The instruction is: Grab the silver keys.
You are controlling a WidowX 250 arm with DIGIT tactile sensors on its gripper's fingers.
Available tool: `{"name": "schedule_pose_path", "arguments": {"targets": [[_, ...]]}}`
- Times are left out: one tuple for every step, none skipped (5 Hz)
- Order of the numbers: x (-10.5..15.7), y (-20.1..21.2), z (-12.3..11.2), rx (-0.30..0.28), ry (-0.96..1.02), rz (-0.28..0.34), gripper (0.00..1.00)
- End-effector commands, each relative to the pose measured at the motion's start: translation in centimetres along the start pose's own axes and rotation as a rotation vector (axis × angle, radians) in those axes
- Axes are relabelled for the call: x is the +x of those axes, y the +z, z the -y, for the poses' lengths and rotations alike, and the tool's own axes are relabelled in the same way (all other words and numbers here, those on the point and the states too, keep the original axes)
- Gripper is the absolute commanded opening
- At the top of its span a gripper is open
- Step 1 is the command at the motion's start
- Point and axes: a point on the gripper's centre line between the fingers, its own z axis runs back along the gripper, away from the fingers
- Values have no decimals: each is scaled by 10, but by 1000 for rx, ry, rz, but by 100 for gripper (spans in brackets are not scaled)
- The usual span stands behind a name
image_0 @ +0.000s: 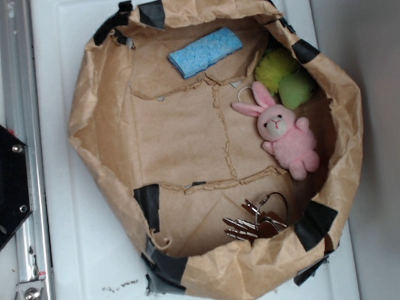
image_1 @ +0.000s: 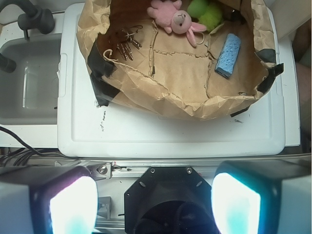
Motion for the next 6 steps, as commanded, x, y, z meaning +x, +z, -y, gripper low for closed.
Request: {"name": "schedule_pose_path", "arguments": {"targets": [[0,0,0,0,0,0,100],[42,-18,7,19,109,26,100],[79,-35,3,22,261,64,100],[104,-51,-10,-52,414,57,100],[117,-67,-21,-115,522,74,100],[119,-86,-32,-193,590,86,100]]}}
